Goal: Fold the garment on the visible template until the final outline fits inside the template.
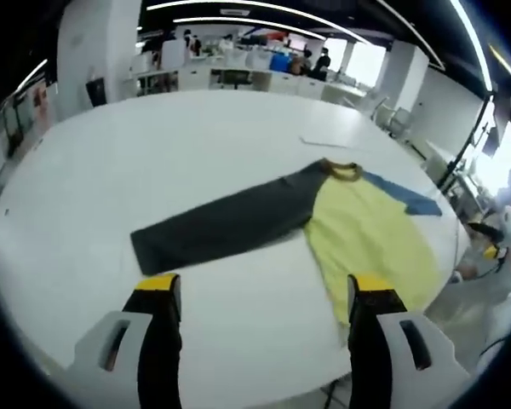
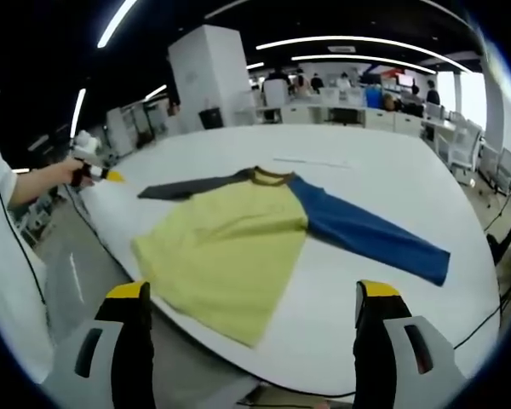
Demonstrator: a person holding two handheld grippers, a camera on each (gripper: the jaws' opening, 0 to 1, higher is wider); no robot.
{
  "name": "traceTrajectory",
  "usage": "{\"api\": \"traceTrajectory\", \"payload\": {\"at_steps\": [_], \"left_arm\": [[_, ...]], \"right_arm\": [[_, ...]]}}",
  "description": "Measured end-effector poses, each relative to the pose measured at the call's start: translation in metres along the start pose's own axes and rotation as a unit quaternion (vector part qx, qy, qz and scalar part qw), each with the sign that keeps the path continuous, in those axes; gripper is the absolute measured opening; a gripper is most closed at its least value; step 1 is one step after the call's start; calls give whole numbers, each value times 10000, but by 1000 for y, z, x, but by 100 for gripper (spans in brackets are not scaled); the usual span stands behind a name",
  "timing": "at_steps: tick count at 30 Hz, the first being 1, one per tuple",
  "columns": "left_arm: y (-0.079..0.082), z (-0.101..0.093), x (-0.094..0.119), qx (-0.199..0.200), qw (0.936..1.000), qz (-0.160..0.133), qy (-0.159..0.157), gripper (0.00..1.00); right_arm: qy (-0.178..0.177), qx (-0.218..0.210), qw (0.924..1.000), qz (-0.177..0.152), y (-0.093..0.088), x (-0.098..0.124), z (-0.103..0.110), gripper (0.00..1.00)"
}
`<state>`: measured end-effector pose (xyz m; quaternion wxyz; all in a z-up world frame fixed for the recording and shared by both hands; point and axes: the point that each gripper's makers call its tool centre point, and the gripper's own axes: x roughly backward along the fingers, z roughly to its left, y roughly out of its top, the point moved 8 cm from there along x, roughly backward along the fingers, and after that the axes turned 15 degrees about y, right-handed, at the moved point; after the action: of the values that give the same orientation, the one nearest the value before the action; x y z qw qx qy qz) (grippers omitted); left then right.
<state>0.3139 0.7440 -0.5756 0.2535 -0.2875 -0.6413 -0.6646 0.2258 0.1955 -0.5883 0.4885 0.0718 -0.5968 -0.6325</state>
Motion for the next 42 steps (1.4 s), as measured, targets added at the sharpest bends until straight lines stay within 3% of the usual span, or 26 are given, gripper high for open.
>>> {"api": "traceTrajectory", "payload": {"at_steps": [20,35,42], "left_arm": [[-8,-36,41,-8,9981,-345,-502,98],[-30,-54,61,-342,9965,-325,-694,99],[-40,-62,72,-283,9962,-316,-755,99]], "right_arm": [[-24,3,10000,-38,-11,17,10,98],[0,42,10000,-44,-12,20,11,98],[12,57,10000,-58,-12,22,11,98]]}}
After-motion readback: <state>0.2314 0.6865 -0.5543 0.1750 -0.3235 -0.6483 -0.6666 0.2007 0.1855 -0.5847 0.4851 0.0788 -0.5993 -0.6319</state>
